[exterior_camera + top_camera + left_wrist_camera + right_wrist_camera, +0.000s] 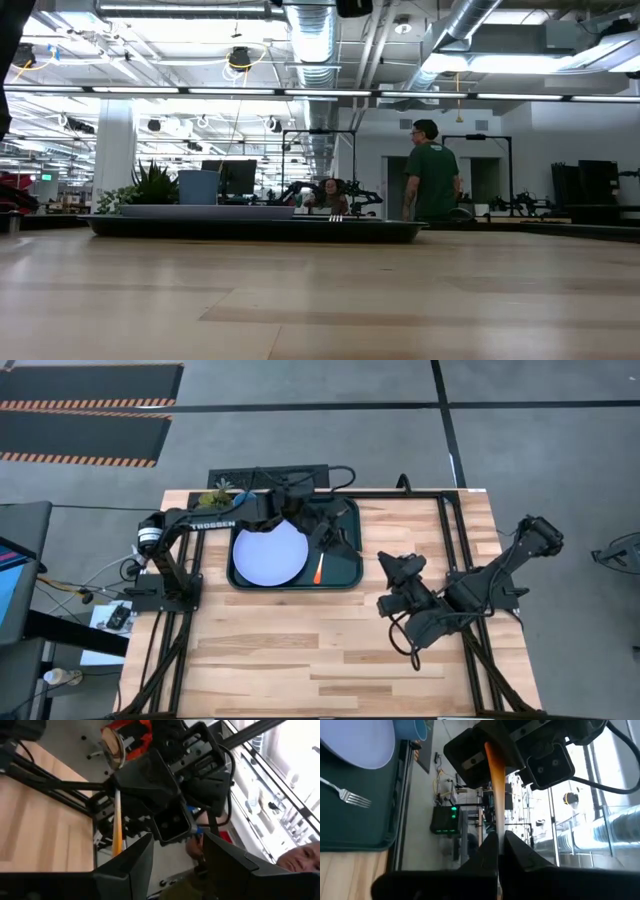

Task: Pick and place plate/cup/fork/spoon on tray
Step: Place the orange spoon to the right of the orange fork on the dark green tray

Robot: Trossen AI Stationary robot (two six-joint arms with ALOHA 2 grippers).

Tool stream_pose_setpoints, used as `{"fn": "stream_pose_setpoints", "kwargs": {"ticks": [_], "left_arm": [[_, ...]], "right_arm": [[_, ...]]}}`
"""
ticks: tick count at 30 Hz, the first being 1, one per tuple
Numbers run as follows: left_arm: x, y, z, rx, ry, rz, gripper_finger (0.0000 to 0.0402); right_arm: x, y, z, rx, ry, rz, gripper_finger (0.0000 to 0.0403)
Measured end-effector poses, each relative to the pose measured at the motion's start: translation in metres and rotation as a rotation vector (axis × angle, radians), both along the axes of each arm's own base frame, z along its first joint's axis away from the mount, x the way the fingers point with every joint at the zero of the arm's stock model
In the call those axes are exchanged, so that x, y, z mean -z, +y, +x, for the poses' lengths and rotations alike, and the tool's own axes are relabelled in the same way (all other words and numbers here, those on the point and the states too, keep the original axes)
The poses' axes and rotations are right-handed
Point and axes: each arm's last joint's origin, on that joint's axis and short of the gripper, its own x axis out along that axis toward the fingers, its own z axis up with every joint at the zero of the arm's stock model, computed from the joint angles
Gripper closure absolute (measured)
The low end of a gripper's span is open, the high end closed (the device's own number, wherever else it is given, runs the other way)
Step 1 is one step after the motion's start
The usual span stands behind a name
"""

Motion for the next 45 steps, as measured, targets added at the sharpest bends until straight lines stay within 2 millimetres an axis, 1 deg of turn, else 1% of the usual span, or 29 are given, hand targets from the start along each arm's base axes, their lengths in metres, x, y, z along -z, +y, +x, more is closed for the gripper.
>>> {"fn": "stream_pose_setpoints", "kwargs": {"ticks": [3,6,8,10,12,14,17,18,21,24,28,35,39,45], "left_arm": [[-0.002,0.005,-0.001,-0.014,-0.017,-0.001,0.0235],[-0.008,0.011,-0.002,0.023,-0.062,-0.038,0.0235],[-0.014,0.017,-0.004,0.048,-0.097,-0.066,0.0235],[-0.017,0.026,-0.009,0.061,-0.096,-0.076,0.0235],[-0.015,0.038,-0.013,0.030,-0.064,-0.072,0.0235],[-0.008,0.051,-0.017,-0.027,-0.010,-0.068,0.0235],[0.003,0.060,-0.020,-0.103,0.062,-0.042,0.0235],[0.005,0.059,-0.020,-0.103,0.078,-0.030,0.0235],[0.009,0.042,-0.015,-0.050,0.095,-0.003,0.0235],[0.006,0.025,-0.010,-0.005,0.050,0.020,0.0235],[0.002,0.011,-0.007,0.041,0.014,0.018,0.0235],[0.006,0.000,-0.005,0.069,0.051,0.010,0.0235],[0.012,-0.006,-0.005,0.073,0.087,0.034,0.0235],[0.013,-0.007,-0.004,0.049,0.095,0.055,0.0235]], "right_arm": [[0.000,0.000,0.000,0.004,-0.004,-0.001,0.0382],[0.000,-0.002,0.002,0.022,-0.031,0.014,0.0378],[0.000,-0.005,0.002,0.023,-0.061,0.041,0.0378],[0.000,-0.004,0.002,0.017,-0.081,0.057,0.0380],[-0.001,-0.001,0.001,0.005,-0.076,0.055,0.0382],[-0.001,0.002,-0.001,-0.008,-0.072,0.054,0.0382],[-0.001,0.005,-0.002,-0.020,-0.092,0.070,0.0379],[-0.001,0.005,-0.002,-0.021,-0.100,0.076,0.0378],[-0.001,0.005,-0.002,-0.018,-0.104,0.080,0.0378],[0.000,0.002,0.001,-0.033,-0.098,0.099,0.0380],[0.001,-0.001,0.005,-0.069,-0.084,0.140,0.0381],[0.002,-0.009,0.010,-0.077,-0.066,0.164,0.0378],[0.002,-0.010,0.010,-0.079,-0.062,0.165,0.0381],[0.003,-0.008,0.010,-0.105,-0.052,0.179,0.0378]]}}
